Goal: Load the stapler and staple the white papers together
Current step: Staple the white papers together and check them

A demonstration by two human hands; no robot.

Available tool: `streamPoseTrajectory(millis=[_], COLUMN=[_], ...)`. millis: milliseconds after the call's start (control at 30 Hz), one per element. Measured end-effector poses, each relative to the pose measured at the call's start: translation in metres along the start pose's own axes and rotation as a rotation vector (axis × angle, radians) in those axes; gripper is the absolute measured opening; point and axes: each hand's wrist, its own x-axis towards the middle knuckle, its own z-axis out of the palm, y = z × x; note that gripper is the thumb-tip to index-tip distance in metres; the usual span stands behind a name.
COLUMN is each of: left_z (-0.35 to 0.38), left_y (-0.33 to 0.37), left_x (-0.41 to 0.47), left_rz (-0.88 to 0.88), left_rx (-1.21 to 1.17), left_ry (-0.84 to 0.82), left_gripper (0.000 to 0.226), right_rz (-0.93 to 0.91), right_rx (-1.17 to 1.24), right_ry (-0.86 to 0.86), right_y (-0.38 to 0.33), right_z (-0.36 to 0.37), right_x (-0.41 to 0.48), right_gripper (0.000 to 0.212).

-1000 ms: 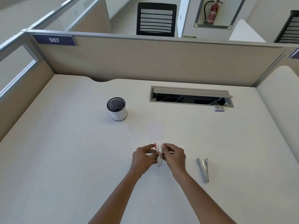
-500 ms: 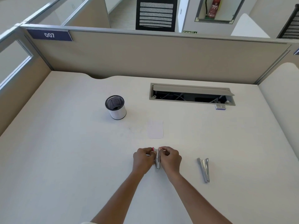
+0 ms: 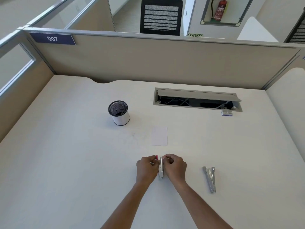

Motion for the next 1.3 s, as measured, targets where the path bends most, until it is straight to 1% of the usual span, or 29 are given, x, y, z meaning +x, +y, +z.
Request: streamPoseTrajectory(millis=[100, 200, 300, 400, 500, 600, 733, 800, 967, 1067, 1167, 1300], left_z=[-0.001, -0.006, -0.013, -0.019, -0.021, -0.02, -0.014, -0.01, 0.002, 0.01, 0.015, 0.013], left_y=[0.005, 0.011, 0.015, 0.022, 0.033, 0.042, 0.051, 0.055, 0.063, 0.066, 0.07, 0.068], left_x=[-0.001, 0.003, 0.013, 0.027, 0.039, 0.049, 0.061, 0.067, 0.076, 0.079, 0.081, 0.087], left_rz=[0.015, 0.043, 0.074, 0.122, 0.151, 0.155, 0.125, 0.093, -0.017, -0.068, -0.104, -0.149], left_rx=[0.04, 0.091, 0.113, 0.122, 0.201, 0.187, 0.164, 0.141, 0.112, 0.082, 0.068, 0.03], left_ry=[0.01, 0.113, 0.234, 0.281, 0.268, 0.245, 0.207, 0.179, 0.1, 0.088, 0.097, 0.127], left_gripper=[0.017, 0.017, 0.017, 0.012, 0.013, 0.016, 0.024, 0.031, 0.058, 0.068, 0.07, 0.068], right_rz=[0.004, 0.038, 0.043, 0.023, 0.025, 0.031, 0.041, 0.051, 0.043, 0.029, 0.019, 0.01], right_rx=[0.021, 0.055, 0.071, 0.056, 0.029, -0.009, -0.031, -0.058, -0.096, -0.093, -0.077, -0.066], right_ry=[-0.022, -0.025, -0.006, -0.01, -0.023, -0.022, -0.023, -0.025, -0.001, 0.01, 0.009, -0.001], right_y=[0.002, 0.0, -0.008, -0.02, -0.029, -0.035, -0.039, -0.04, -0.038, -0.035, -0.031, -0.029], right_z=[-0.003, -0.008, -0.015, -0.02, -0.02, -0.018, -0.01, -0.006, 0.003, 0.005, 0.006, 0.003], right_x=[0.002, 0.009, 0.024, 0.042, 0.058, 0.071, 0.083, 0.086, 0.09, 0.091, 0.093, 0.096], right_gripper=[0.011, 0.017, 0.016, 0.014, 0.018, 0.024, 0.026, 0.028, 0.035, 0.035, 0.031, 0.028])
